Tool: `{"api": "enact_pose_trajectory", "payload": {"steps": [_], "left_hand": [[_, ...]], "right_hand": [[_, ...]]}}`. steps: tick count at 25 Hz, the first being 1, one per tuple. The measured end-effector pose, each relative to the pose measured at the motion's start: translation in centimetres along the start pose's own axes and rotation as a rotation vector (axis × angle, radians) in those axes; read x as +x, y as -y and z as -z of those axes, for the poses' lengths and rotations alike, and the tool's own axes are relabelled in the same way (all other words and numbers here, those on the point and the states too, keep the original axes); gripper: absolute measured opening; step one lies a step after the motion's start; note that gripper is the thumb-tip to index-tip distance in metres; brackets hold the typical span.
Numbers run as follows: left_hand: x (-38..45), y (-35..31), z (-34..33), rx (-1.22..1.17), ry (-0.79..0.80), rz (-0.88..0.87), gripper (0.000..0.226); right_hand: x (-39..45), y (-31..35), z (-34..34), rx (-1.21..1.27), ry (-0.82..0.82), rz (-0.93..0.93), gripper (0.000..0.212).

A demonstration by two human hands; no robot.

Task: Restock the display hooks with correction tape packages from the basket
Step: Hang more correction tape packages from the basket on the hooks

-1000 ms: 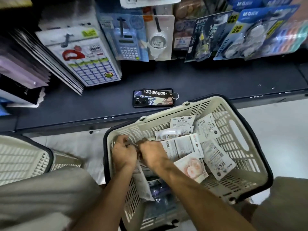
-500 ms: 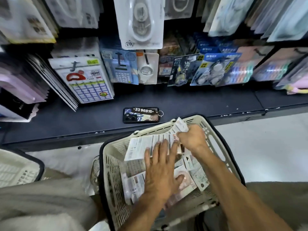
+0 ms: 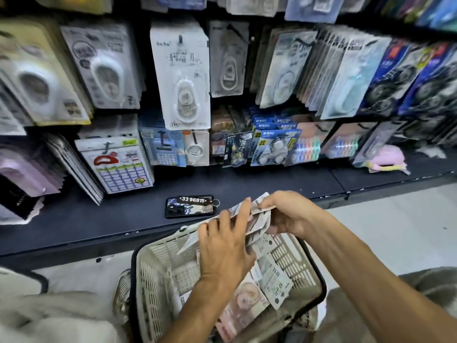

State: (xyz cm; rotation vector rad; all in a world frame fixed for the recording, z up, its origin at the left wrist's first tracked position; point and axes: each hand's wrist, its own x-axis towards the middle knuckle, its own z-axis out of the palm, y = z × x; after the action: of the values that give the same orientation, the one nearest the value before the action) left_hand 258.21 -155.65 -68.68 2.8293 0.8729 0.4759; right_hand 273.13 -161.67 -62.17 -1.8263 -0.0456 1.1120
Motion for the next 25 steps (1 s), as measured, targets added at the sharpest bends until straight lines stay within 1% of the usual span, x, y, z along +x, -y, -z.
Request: {"api": "enact_pose_trajectory", "payload": {"steps": [1, 2, 3, 5, 6, 7, 8, 9, 10, 11, 12, 13, 14, 16, 17, 20, 21, 23, 25], "left_hand": [[0.1, 0.4, 0.1, -0.05, 0.039, 0.021, 0.11], [0.0, 0.8, 0.2, -0.163, 0.103, 0.058, 0.103], [0.0, 1.2, 0.2, -0.329, 0.165, 0.125, 0.098], [0.5, 1.9, 0.4, -0.738, 0.195, 0.322, 0.095], [0.9, 2.3, 0.5, -0.958, 0.173, 0.429, 0.091], [1.6, 2.6, 0.6, -1.16, 0.142, 0.524, 0.083], [2.4, 2.9, 1.0, -1.332, 0.114, 0.605, 0.072], [3.2, 3.2, 1.5, -1.459, 0.089, 0.661, 0.063], [4.0, 3.5, 2.2, -1.549, 0.073, 0.685, 0.058], [4.8, 3.6, 3.3, -1.619, 0.065, 0.678, 0.057], [5.6, 3.6, 4.5, -1.668, 0.072, 0.636, 0.059], [6.4, 3.5, 5.6, -1.697, 0.09, 0.574, 0.064], [7.1, 3.5, 6.8, -1.709, 0.106, 0.512, 0.068], [8.6, 3.5, 9.3, -1.728, 0.12, 0.45, 0.079], [9.4, 3.3, 10.4, -1.737, 0.131, 0.434, 0.083], [12.2, 2.2, 13.1, -1.626, 0.15, 0.376, 0.078], [13.2, 1.9, 14.1, -1.57, 0.147, 0.363, 0.074], [15.2, 2.2, 16.0, -1.517, 0.137, 0.35, 0.067], [16.5, 3.2, 17.6, -1.558, 0.133, 0.318, 0.066]], "right_hand": [[-0.5, 0.2, -0.2, 0.016, 0.024, -0.016, 0.017], [-0.8, 0.4, -0.3, 0.033, 0.05, -0.031, 0.012], [-1.2, 0.5, -0.3, 0.049, 0.075, -0.038, 0.013], [-1.5, 1.0, -0.1, 0.062, 0.105, 0.004, 0.038], [-1.6, 1.3, -0.1, 0.063, 0.082, 0.082, 0.044], [-1.8, 1.4, 0.2, 0.026, 0.029, 0.196, 0.043], [-1.8, 1.5, 0.6, -0.078, -0.032, 0.314, 0.038], [-2.4, 1.7, 1.0, -0.205, -0.022, 0.405, 0.035], [-2.9, 1.7, 1.0, -0.278, 0.087, 0.444, 0.041], [-3.4, 1.6, 0.8, -0.268, 0.23, 0.446, 0.052], [-3.4, 1.5, 0.7, -0.224, 0.321, 0.46, 0.061], [-3.6, 1.8, 0.6, -0.163, 0.334, 0.504, 0.066], [-3.8, 2.5, 0.7, -0.105, 0.286, 0.554, 0.066], [-4.4, 4.4, 1.4, 0.043, 0.19, 0.59, 0.06], [-4.7, 5.2, 2.1, 0.103, 0.168, 0.59, 0.055], [-5.1, 7.2, 4.0, 0.204, 0.156, 0.602, 0.04], [-5.0, 8.0, 4.7, 0.268, 0.13, 0.619, 0.039], [-4.2, 9.8, 6.6, 0.401, 0.015, 0.634, 0.039], [-3.3, 11.5, 8.5, 0.371, -0.142, 0.63, 0.029]]}}
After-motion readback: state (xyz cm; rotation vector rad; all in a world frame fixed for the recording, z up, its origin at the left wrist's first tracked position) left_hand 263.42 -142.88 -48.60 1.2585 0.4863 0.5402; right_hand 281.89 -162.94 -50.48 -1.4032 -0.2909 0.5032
